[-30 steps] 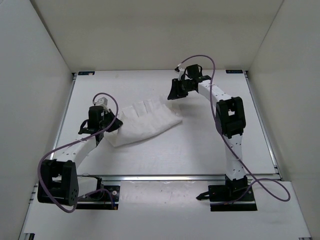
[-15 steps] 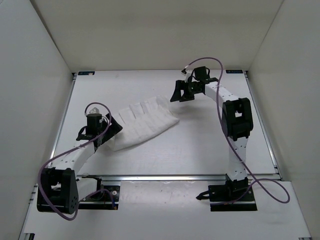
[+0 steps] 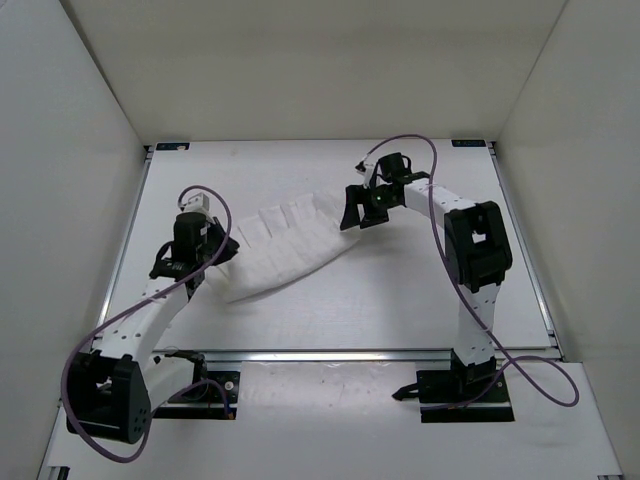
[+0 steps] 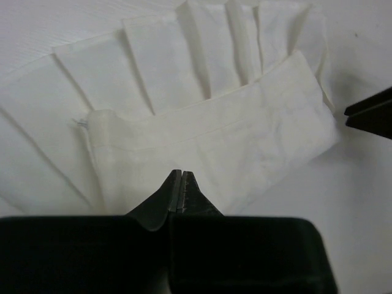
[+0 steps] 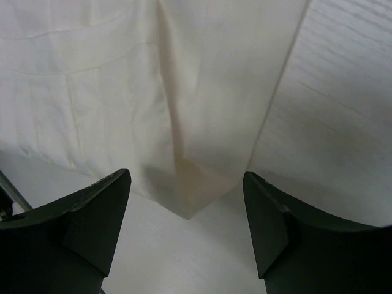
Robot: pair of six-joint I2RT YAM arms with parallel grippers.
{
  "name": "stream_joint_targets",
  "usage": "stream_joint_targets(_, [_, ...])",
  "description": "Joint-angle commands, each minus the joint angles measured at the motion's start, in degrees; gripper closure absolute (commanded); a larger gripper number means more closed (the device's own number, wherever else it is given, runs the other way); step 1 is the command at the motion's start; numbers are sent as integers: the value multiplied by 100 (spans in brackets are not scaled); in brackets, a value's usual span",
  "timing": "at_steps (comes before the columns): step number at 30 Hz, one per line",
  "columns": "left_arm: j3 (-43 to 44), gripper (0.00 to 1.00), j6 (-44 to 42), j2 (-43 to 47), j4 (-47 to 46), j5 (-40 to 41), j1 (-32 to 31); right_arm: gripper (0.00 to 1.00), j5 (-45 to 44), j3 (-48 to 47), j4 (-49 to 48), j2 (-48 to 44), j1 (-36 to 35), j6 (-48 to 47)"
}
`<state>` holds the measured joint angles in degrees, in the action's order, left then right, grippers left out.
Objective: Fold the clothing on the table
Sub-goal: Fold the skirt
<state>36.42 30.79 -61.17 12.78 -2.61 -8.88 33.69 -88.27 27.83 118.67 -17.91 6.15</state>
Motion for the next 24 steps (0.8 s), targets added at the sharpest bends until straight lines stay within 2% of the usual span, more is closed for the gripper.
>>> stream_joint_targets(1, [93,100,-362,-105,-257,-607,-218,29,-319,178,-50,-388,60,-62])
stream_joint_targets(6, [58,100,-301,-737,-161,-898,-368,27,-13,608,-436,-459,51,131])
stream_joint_targets(11, [-4,100,-231,-1125,31,-417,-351,24,190,618,-683,-380,-37,334])
stream_joint_targets(18, [250,100,-240,-1670,638,58,-280,22,147,188,-543,-3,-257,404])
stream_joint_targets(21, [330,100,-222,-1854,770,138,-298,27,155,187,-507,103,-309,378])
stream_joint_targets(24, [392,100,-187,-2109,814,130,-289,43,129,178,-463,130,-327,404])
